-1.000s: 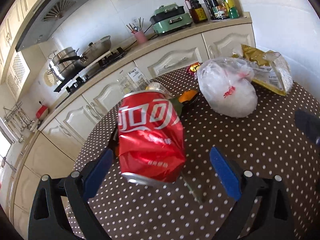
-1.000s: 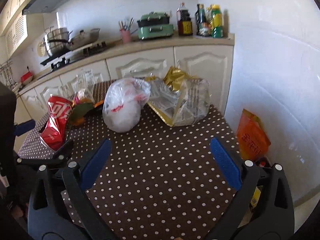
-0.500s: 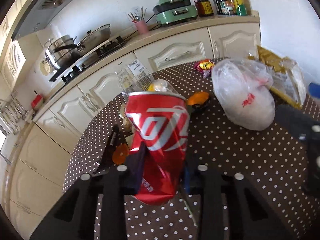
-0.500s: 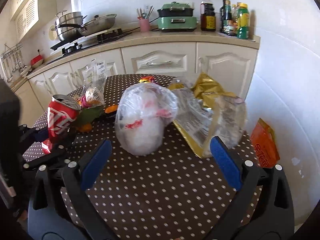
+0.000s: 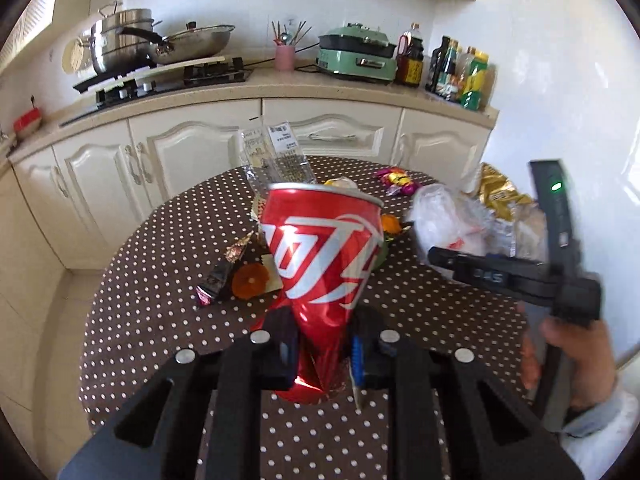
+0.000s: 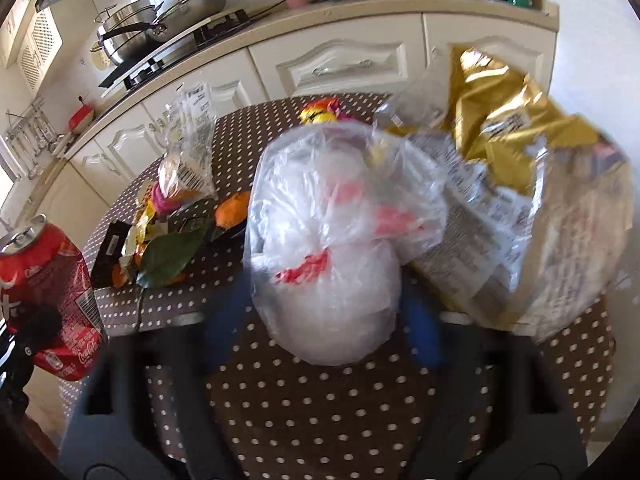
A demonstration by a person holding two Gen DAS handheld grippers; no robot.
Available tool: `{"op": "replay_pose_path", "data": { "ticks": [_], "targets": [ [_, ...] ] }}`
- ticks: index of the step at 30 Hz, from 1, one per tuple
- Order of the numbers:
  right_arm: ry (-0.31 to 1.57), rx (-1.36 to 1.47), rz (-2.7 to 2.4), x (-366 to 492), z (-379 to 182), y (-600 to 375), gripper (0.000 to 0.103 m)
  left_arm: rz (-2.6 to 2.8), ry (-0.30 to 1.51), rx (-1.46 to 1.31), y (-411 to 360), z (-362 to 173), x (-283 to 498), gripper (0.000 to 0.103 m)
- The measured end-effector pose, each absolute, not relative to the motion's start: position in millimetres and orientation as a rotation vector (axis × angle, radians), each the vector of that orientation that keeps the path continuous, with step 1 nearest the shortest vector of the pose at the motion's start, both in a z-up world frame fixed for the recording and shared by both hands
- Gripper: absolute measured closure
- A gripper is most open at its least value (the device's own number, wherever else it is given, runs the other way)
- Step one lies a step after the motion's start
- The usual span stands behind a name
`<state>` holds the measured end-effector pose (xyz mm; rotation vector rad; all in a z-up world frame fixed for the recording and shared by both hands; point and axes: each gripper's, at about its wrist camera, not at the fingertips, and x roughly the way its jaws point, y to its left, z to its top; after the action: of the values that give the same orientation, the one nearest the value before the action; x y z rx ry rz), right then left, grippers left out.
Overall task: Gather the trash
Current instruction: 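Carry can and bag over the blue bucket and open both tools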
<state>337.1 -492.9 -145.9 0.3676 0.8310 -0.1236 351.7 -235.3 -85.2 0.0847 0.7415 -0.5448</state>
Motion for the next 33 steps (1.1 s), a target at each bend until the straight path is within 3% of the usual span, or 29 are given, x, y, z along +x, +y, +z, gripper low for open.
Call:
{"op": "replay_pose_path", "data": {
  "ticks": [5,15,21,27,33],
  "targets": [
    [0.753,0.346,-0.074,315,-132,-474,0.075,-0.584,0.738,0.004,-206,-79,341,0.084],
    [0.569,0.274,0.053,255,-71,-387,0.077,-0.581,0.670,-0.112,-108,-59,301,0.084],
    [0.542,0.197,0.272,245,-52,-266,0.077,-0.447,0.662,-0.169,-5,-69,280,0.084],
    [0.685,0.121,0.509,271,-103,-115,0.077,-0.230,0.754,-0.246,116,-122,271,0.084],
    [0.932,0.022,0.601,311,-218,12,0.077,-0.037,0.932,-0.345,206,-222,278,0.084]
  ]
}}
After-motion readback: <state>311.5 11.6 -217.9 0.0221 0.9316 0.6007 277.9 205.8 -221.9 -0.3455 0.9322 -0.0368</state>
